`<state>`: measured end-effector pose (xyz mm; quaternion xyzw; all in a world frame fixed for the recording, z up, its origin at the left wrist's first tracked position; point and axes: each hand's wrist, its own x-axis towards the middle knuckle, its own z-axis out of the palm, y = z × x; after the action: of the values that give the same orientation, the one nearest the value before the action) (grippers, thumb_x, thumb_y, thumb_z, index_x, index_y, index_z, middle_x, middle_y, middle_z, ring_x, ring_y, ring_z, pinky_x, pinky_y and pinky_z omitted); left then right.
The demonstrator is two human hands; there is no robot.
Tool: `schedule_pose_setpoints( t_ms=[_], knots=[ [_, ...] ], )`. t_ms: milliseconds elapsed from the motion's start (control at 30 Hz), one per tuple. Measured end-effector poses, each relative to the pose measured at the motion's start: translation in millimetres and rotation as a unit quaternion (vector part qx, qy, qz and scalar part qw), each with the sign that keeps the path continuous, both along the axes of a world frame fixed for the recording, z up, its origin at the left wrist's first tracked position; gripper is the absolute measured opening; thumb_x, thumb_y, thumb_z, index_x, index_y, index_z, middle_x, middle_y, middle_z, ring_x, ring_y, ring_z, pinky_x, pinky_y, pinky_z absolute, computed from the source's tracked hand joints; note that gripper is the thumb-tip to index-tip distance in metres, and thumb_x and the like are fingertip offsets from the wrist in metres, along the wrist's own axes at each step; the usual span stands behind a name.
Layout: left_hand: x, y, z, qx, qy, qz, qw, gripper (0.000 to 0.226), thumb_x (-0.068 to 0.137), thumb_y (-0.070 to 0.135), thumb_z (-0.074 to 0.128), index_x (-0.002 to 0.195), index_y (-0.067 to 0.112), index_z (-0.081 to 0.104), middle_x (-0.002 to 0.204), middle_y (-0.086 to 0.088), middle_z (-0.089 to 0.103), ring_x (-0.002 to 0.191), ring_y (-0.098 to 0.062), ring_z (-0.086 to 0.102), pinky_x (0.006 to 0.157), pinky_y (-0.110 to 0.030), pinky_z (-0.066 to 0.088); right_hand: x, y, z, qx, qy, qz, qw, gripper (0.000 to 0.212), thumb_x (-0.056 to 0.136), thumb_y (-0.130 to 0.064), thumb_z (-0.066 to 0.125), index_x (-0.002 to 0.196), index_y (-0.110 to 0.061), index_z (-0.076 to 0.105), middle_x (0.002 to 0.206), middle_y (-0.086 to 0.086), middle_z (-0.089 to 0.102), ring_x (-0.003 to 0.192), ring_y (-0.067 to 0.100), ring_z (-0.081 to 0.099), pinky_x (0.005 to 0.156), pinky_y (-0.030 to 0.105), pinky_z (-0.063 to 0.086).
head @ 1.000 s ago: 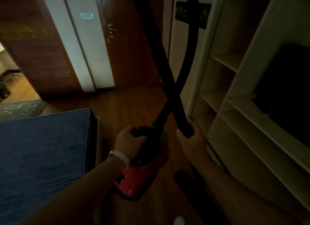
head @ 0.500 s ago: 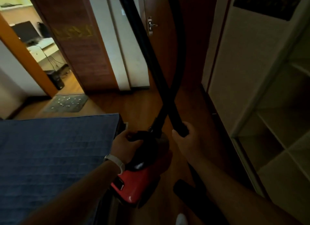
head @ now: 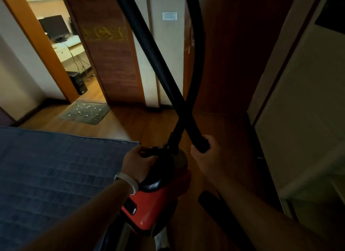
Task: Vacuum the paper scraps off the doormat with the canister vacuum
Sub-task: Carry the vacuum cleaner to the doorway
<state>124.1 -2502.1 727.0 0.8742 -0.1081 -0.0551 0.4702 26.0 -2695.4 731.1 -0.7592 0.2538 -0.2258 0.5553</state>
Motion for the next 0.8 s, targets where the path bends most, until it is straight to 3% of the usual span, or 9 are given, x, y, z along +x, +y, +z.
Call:
schedule_pose_setpoints(
  t_ms=[133, 333, 433, 633, 800],
  knots=[
    [81.7, -20.2, -27.2, 0.003, 0.028, -0.003, 1.0, 0.022, 0.075, 0.023, 0.077, 0.095, 0.019, 0.07, 0.081, 0.006, 0.07, 0.074, -0.006, 0.064, 0.057, -0.016, 0.04, 82.3, -15.9, -8.0, -0.005, 0.011, 0.012, 1.0, 0.022, 0.089, -0.007, 0.071, 0.099, -0.021, 0.057, 0.078, -0.004, 0.053, 0.061, 0.007, 0.05, 0.053, 0.018, 0.043],
    [205.0, -51.0, -30.0, -0.006, 0.043, 0.001, 0.999, 0.025, 0.077, 0.02, 0.077, 0.099, 0.015, 0.067, 0.083, 0.004, 0.064, 0.069, -0.004, 0.056, 0.054, -0.013, 0.037, 201.4, -41.3, -1.1, -0.006, 0.05, 0.021, 0.998, 0.02, 0.091, -0.001, 0.067, 0.109, -0.004, 0.059, 0.074, 0.0, 0.052, 0.049, -0.006, 0.052, 0.044, 0.008, 0.039],
    [266.4, -63.5, -17.2, 0.006, 0.023, 0.01, 1.0, 0.025, 0.078, 0.02, 0.076, 0.1, 0.013, 0.067, 0.085, 0.002, 0.062, 0.075, -0.013, 0.056, 0.055, -0.017, 0.037, 249.4, -52.0, 10.2, -0.019, 0.05, 0.033, 0.998, 0.019, 0.092, -0.004, 0.067, 0.108, -0.007, 0.058, 0.076, 0.0, 0.051, 0.052, 0.0, 0.054, 0.044, 0.007, 0.039],
    [361.6, -77.0, -4.8, 0.005, 0.023, 0.026, 0.999, 0.029, 0.077, 0.021, 0.077, 0.103, 0.018, 0.065, 0.092, 0.002, 0.062, 0.079, -0.014, 0.057, 0.058, -0.018, 0.038, 344.9, -77.1, 22.1, -0.021, 0.041, 0.037, 0.998, 0.019, 0.09, -0.007, 0.069, 0.106, -0.009, 0.061, 0.082, 0.008, 0.053, 0.063, 0.013, 0.049, 0.053, 0.018, 0.04],
    [430.2, -97.1, -13.7, 0.014, 0.029, 0.058, 0.998, 0.027, 0.075, 0.025, 0.077, 0.1, 0.023, 0.066, 0.091, 0.003, 0.065, 0.079, -0.014, 0.06, 0.058, -0.02, 0.04, 425.9, -102.5, 13.0, -0.011, 0.02, 0.044, 0.999, 0.022, 0.087, -0.009, 0.073, 0.098, -0.023, 0.059, 0.082, -0.002, 0.058, 0.07, 0.009, 0.055, 0.064, 0.023, 0.046]
  ],
)
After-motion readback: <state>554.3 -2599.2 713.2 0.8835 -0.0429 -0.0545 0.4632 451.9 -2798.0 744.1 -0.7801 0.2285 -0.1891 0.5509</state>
